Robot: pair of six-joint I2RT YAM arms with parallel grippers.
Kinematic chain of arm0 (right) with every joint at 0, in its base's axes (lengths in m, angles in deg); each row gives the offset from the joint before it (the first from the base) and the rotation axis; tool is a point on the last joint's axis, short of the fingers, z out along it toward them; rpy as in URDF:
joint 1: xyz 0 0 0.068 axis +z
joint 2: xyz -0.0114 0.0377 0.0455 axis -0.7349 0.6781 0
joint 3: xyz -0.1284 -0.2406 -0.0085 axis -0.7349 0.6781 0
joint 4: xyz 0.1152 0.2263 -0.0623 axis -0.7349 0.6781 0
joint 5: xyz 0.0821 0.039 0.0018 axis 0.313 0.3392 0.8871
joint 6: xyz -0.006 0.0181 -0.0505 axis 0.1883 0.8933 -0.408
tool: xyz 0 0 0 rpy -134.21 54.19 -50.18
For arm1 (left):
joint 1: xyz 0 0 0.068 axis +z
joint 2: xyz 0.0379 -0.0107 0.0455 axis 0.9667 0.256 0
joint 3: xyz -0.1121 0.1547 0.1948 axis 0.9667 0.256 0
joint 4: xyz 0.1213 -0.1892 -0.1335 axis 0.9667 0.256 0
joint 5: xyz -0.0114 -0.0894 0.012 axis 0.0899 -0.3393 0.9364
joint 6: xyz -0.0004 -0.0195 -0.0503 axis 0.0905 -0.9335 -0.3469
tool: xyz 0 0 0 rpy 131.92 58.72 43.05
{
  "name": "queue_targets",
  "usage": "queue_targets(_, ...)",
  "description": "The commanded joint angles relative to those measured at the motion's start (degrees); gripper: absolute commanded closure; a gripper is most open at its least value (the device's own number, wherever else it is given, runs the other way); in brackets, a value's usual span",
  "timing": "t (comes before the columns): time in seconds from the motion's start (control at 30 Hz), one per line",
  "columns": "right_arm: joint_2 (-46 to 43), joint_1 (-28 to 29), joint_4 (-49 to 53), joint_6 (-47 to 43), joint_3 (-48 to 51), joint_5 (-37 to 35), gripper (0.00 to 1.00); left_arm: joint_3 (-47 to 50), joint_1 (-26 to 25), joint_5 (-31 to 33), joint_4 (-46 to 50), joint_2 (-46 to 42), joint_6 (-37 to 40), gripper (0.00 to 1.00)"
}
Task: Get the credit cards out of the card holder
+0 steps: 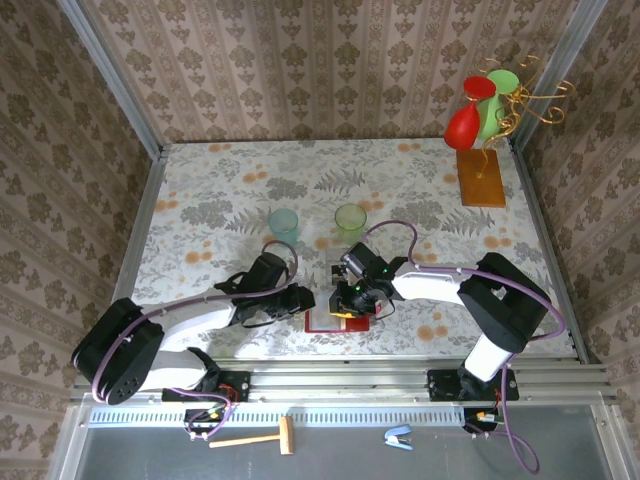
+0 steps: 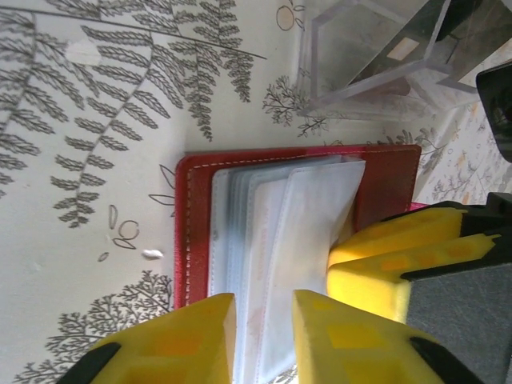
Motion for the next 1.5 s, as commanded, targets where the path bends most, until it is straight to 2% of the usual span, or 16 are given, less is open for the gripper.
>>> queue_targets(0.0,0.04,0.27,1.77,-0.15,1.34,-1.71,0.78,-1.14,-0.71,-1.91,-3.41,1.94,-1.55,0.71)
queue_targets(0.27,0.17,0.23,1.76,-0.15,1.52,-1.82,0.78,-0.68,-1.54,-2.20,-6.38,4.30,-2.69,0.68)
queue_targets(0.73,0.78,0.26,1.79,-0.15,1.43,-1.71,0.72,-0.27,-1.79,-2.37,-6.92,6.24,-2.91,0.63)
queue_targets(1.2,-0.23,0.20,1.90,0.02,1.43,-1.79,0.73,-1.35,-2.53,-4.40,-9.58,6.25,-3.65,0.66)
queue_targets(1.47,-5.77,0.25,5.14,-0.13,0.57,-4.41,0.71,-1.37,-2.68,-4.56,-9.92,5.78,-4.02,0.67)
